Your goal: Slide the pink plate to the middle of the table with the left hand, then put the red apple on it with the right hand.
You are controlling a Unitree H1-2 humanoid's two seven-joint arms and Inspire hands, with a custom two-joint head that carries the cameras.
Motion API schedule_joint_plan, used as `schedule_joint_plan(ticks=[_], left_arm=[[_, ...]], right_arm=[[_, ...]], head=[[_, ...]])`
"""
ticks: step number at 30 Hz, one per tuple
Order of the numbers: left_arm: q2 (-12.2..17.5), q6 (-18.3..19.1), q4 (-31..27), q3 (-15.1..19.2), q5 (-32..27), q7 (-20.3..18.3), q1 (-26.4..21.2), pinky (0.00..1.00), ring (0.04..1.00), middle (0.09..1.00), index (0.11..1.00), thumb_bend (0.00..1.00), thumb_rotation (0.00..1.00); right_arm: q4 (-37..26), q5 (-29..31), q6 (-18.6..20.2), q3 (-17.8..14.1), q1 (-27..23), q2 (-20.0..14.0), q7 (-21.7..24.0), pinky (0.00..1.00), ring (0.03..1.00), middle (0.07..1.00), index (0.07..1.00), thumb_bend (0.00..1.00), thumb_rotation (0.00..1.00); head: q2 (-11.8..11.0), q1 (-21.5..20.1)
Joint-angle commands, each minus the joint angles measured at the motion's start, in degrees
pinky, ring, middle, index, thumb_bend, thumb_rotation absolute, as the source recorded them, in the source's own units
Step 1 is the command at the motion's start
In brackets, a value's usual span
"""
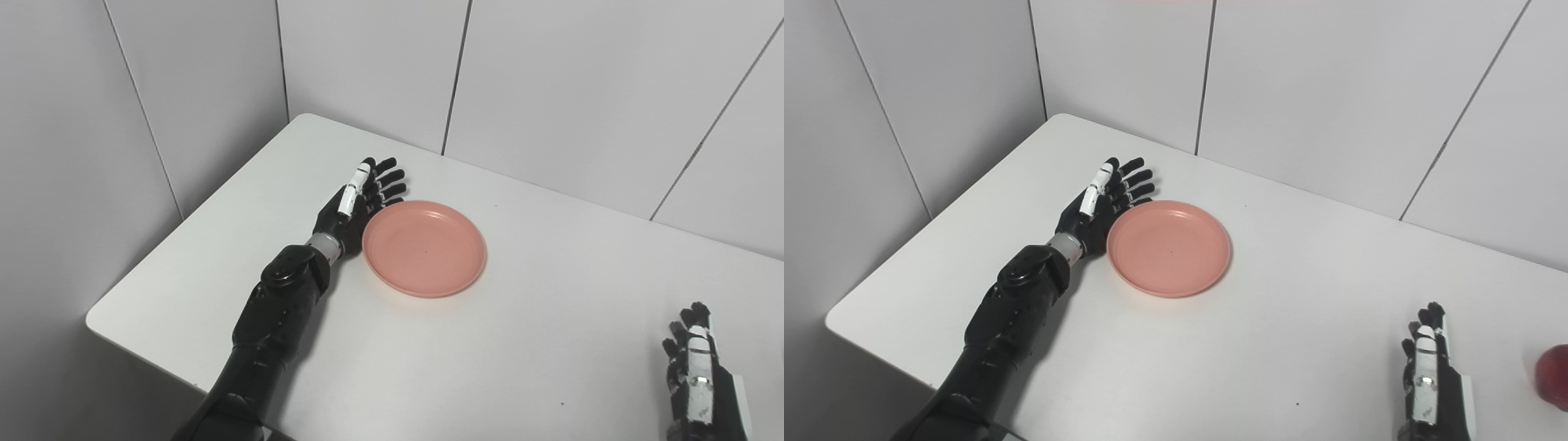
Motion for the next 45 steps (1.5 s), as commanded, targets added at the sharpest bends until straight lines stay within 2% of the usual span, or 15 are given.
schedule_joint_plan(ticks=[1, 30, 45], left_arm=[[-0.3, 1.3, -0.8, -0.4, 0.1, 0.0, -0.3, 0.87, 0.884, 0.889, 0.871, 0.36, 1.0], [-2.7, 5.3, -5.3, -2.3, 0.8, 0.9, 1.0, 0.88, 0.897, 0.904, 0.89, 0.36, 1.0], [-3.3, 5.5, -5.3, -3.5, 0.9, 0.6, 1.4, 0.9, 0.9, 0.906, 0.894, 0.36, 1.0]], right_arm=[[-2.0, 0.0, -2.0, -0.2, -1.5, 0.3, 0.0, 1.0, 0.994, 0.997, 1.0, 0.07, 1.0], [-1.5, -0.7, -3.2, 0.2, -1.7, 0.5, 0.1, 1.0, 1.0, 1.0, 1.0, 0.09, 1.0], [-0.7, -0.8, -3.4, 0.3, -1.9, 0.8, 0.0, 1.0, 1.0, 1.0, 1.0, 0.11, 1.0]], head=[[0.1, 0.0], [1.3, -1.5], [2.0, -3.5]])
